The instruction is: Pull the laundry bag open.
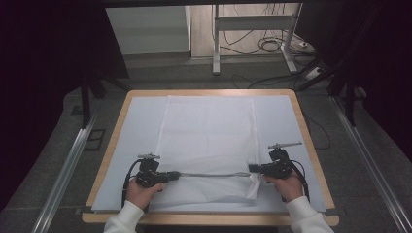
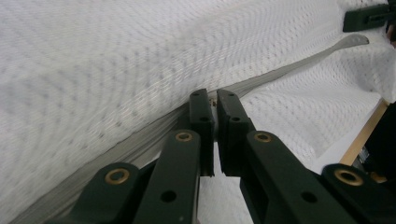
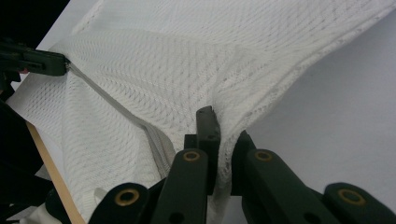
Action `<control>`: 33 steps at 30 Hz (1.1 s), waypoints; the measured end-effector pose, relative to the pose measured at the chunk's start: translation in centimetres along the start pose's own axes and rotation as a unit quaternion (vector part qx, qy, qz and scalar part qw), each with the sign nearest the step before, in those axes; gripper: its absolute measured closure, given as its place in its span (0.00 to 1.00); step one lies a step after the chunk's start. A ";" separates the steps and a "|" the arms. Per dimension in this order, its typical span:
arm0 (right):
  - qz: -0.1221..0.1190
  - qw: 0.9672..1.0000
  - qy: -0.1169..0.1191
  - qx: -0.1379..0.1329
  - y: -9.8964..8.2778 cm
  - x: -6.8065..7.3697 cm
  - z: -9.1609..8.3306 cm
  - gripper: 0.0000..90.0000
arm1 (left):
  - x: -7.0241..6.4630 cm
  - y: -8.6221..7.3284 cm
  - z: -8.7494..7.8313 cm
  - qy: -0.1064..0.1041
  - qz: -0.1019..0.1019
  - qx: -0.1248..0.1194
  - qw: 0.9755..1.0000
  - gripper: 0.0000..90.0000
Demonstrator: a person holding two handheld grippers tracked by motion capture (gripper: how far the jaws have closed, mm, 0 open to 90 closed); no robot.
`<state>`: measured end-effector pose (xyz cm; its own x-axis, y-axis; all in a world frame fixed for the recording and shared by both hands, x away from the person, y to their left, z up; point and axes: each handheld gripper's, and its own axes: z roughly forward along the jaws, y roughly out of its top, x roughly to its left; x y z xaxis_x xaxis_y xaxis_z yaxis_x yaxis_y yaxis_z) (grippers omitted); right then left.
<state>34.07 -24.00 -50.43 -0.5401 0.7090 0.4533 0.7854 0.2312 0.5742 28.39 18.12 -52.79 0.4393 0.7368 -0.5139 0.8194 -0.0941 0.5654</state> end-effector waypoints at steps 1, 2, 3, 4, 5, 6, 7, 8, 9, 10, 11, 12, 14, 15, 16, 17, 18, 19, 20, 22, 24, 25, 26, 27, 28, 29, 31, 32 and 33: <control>0.000 1.000 0.000 0.000 0.0 0.0 0.0 0.98 | 0.1 0.0 -0.1 0.001 -0.004 0.001 1.000 0.96; 0.000 1.000 0.000 0.000 0.0 0.0 0.0 0.98 | 0.2 -0.1 -0.2 0.002 -0.006 -0.001 1.000 0.96; 0.000 1.000 0.000 0.000 0.0 0.0 0.0 0.98 | 0.4 -0.1 -0.3 0.003 -0.006 -0.001 1.000 0.96; 0.000 1.000 0.000 0.000 0.0 0.0 0.0 0.98 | 0.5 -0.1 -0.5 0.001 -0.009 -0.002 1.000 0.96; 0.000 1.000 0.000 0.000 0.0 0.0 0.0 0.98 | 0.5 -0.1 -0.5 0.001 -0.009 -0.002 1.000 0.96; 0.000 1.000 0.001 0.000 0.0 0.0 0.0 0.98 | 0.6 -0.2 -0.6 0.003 -0.009 -0.002 1.000 0.96; -0.001 1.000 0.000 0.000 0.0 0.0 0.0 0.98 | 0.6 -0.2 -0.7 0.004 -0.008 -0.004 1.000 0.96; -0.001 1.000 0.000 0.000 0.0 0.0 0.0 0.98 | 0.7 -0.2 -0.7 0.005 -0.009 -0.003 1.000 0.96; -0.001 1.000 0.000 0.000 0.0 0.0 0.0 0.98 | 0.7 -0.3 -0.8 0.004 -0.011 -0.004 1.000 0.96; -0.001 1.000 0.000 0.000 0.0 0.0 0.0 0.98 | 0.8 -0.3 -0.9 0.004 -0.011 -0.005 1.000 0.96; 0.000 1.000 0.001 0.000 0.0 0.0 0.0 0.98 | 0.9 -0.3 -1.0 0.007 -0.011 -0.005 1.000 0.96; -0.001 1.000 0.000 0.000 0.0 0.0 0.0 0.98 | 1.0 -0.3 -1.1 0.009 -0.012 -0.006 1.000 0.96; 0.000 1.000 0.000 0.000 0.0 0.0 0.0 0.98 | 1.2 -0.4 -1.3 0.011 -0.016 -0.007 1.000 0.96; 0.000 1.000 0.000 0.000 0.0 0.0 0.0 0.98 | 1.3 -0.5 -1.3 0.011 -0.018 -0.009 1.000 0.96; 0.000 1.000 0.000 0.000 0.0 0.0 0.0 0.98 | 1.4 -0.5 -1.4 0.013 -0.019 -0.010 1.000 0.96; 0.000 1.000 0.001 0.000 0.0 0.0 0.0 0.98 | 1.5 -0.6 -1.5 0.011 -0.021 -0.011 1.000 0.96; -0.002 1.000 -0.001 0.000 0.0 0.0 0.0 0.98 | 1.5 -0.7 -1.7 0.013 -0.020 -0.013 1.000 0.96; -0.002 1.000 -0.001 0.000 0.0 0.0 0.0 0.98 | 1.5 -0.7 -1.7 0.013 -0.020 -0.013 1.000 0.96; -0.001 1.000 -0.001 0.000 0.0 0.0 0.0 0.98 | 1.7 -0.7 -1.9 0.013 -0.021 -0.015 1.000 0.96; -0.001 1.000 0.000 0.001 0.0 0.0 0.0 0.98 | 1.8 -0.8 -2.0 0.015 -0.023 -0.017 0.999 0.96; -0.002 1.000 -0.002 0.001 0.0 0.1 0.1 0.98 | 2.2 -0.9 -2.5 0.018 -0.028 -0.021 0.999 0.96; -0.002 1.000 -0.002 0.002 0.0 0.0 0.1 0.98 | 2.2 -0.9 -2.5 0.018 -0.028 -0.021 0.999 0.96; -0.002 1.000 -0.002 0.002 0.0 0.0 0.1 0.98 | 2.3 -1.0 -2.6 0.017 -0.031 -0.024 0.999 0.96; -0.001 1.000 -0.002 0.002 0.0 0.0 0.1 0.98 | 2.5 -1.1 -2.9 0.019 -0.031 -0.024 0.999 0.96; -0.001 1.000 -0.002 0.001 0.0 0.0 0.1 0.98 | 2.6 -1.1 -3.0 0.020 -0.032 -0.025 0.999 0.96; -0.001 1.000 -0.002 0.001 0.0 0.0 0.1 0.98 | 2.7 -1.2 -3.1 0.021 -0.033 -0.026 0.999 0.96; -0.001 1.000 -0.002 0.001 0.0 0.0 0.1 0.98 | 2.8 -1.4 -3.4 0.022 -0.033 -0.028 0.999 0.96; -0.001 1.000 -0.002 0.001 0.0 0.0 0.1 0.98 | 2.8 -1.4 -3.6 0.025 -0.032 -0.029 0.999 0.96; -0.001 1.000 -0.003 0.002 0.0 0.0 0.1 0.98 | 2.8 -1.5 -3.7 0.028 -0.030 -0.029 0.999 0.96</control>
<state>34.05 -23.92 -50.49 -0.5404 0.7126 0.4473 0.7850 0.2356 0.5730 26.98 22.83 -52.68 0.3669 0.7767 -0.5119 0.8203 -0.0106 0.5718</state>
